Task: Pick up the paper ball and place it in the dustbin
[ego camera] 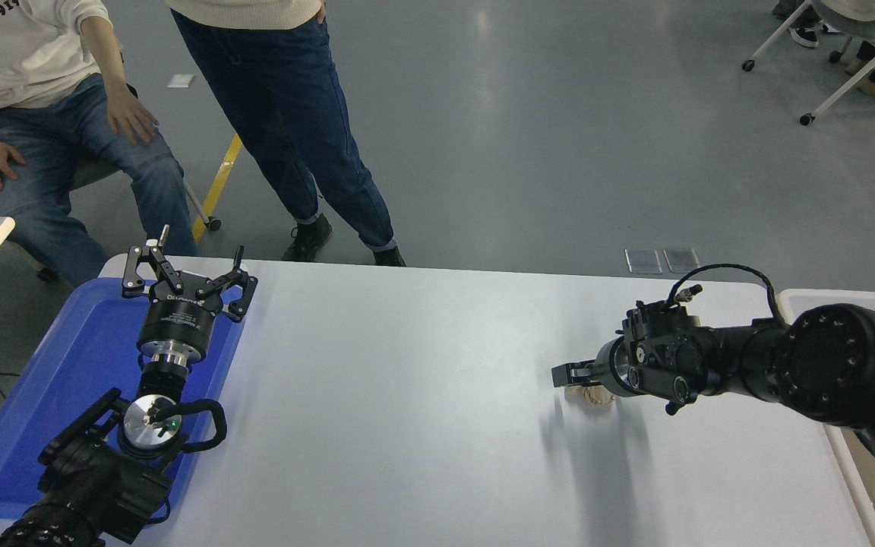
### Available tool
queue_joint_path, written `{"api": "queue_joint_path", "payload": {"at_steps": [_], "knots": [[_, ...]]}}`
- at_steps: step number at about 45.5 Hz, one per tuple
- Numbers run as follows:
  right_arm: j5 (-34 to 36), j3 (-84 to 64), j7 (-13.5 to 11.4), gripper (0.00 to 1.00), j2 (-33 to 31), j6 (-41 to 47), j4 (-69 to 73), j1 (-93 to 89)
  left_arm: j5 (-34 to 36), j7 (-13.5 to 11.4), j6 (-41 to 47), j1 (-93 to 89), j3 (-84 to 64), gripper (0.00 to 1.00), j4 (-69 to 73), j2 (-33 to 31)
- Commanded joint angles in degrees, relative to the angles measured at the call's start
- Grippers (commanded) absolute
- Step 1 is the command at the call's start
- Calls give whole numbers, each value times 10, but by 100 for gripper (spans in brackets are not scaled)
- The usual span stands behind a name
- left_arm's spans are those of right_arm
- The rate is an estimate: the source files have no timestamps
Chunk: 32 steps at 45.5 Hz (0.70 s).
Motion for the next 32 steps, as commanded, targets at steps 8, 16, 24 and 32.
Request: {"api": "queue_joint_path", "payload": {"at_steps": [8, 16, 24, 32], "knots": [[5, 7, 0, 84, 0, -20, -2, -9, -1, 0, 0, 0, 0, 100, 0, 0], [6, 19, -1, 72, 0, -20, -1, -14, 0, 0, 0, 0, 0, 100, 0, 0], [12, 30, -4, 32, 0, -19, 5, -20, 0, -1, 0, 0, 0, 100, 0, 0], [66, 43, -43, 0, -2, -18, 8, -25, 0, 0, 0, 0, 0, 100, 0, 0]]}}
